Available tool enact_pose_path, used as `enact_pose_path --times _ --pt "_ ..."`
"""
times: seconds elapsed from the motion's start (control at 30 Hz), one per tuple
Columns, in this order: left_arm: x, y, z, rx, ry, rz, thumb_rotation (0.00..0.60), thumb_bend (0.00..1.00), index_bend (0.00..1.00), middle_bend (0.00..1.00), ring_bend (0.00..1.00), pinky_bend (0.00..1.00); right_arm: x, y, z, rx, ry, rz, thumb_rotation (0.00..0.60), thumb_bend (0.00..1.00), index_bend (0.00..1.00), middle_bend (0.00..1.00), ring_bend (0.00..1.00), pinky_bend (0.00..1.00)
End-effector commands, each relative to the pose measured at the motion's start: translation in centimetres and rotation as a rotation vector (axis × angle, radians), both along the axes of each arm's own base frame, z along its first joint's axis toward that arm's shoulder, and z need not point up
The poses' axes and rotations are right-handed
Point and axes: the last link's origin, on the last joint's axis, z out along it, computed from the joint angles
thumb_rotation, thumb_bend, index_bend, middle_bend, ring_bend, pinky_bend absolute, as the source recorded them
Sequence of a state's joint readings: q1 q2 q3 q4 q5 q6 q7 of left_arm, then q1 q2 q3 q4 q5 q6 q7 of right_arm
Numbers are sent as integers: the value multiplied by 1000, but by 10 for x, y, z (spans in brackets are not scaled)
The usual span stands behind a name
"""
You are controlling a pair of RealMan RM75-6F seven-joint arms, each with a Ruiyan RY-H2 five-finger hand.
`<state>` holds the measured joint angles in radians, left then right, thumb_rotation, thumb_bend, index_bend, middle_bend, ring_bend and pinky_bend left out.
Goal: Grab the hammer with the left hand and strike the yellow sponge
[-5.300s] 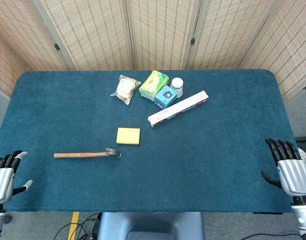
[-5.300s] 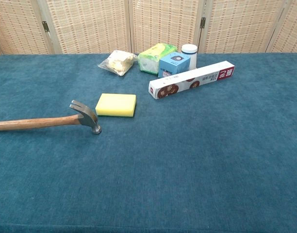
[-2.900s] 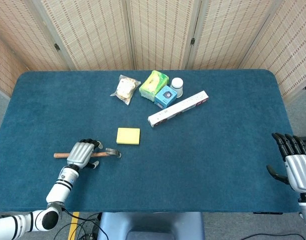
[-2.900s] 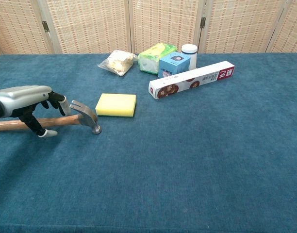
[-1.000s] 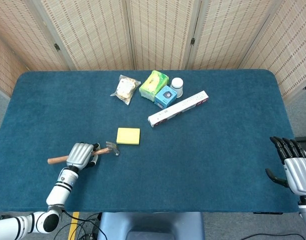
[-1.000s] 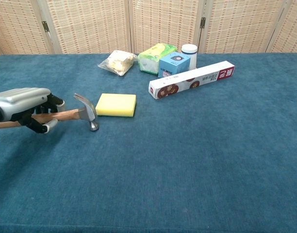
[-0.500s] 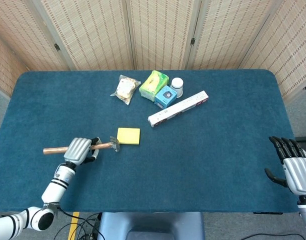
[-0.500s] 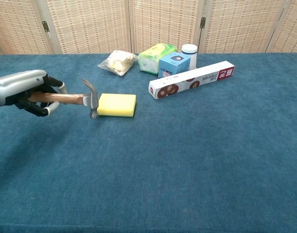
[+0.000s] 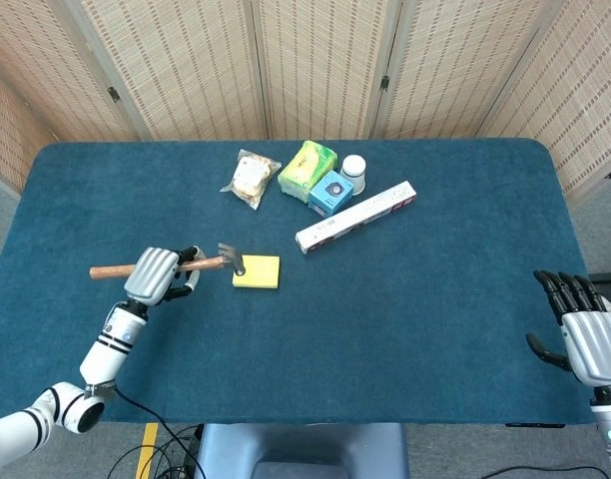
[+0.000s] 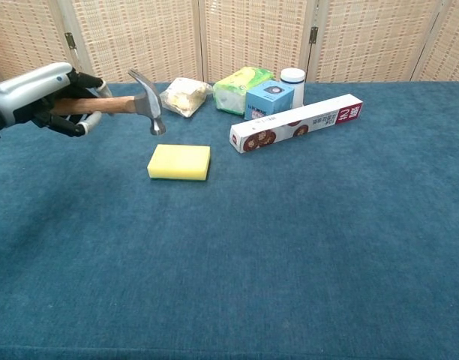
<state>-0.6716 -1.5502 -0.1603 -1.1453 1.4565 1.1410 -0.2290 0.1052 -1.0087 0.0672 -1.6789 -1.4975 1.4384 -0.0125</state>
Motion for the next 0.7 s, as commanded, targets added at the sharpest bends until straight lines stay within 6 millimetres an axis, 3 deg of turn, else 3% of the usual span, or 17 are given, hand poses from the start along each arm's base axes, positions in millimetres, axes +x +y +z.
enact_pose_path --times 0.03,0.47,0.7 --pt "10 12 -18 5 21 -66 600 660 727 715 711 854 -1 0 0 -1 0 -5 600 197 0 119 72 92" --pt "2 25 -58 8 137 -125 600 660 731 716 711 854 -4 2 2 -12 4 -29 600 199 0 119 72 92" --pt "-5 26 -64 17 213 -146 600 660 733 716 711 854 -4 4 4 -20 4 -34 600 200 0 119 72 92"
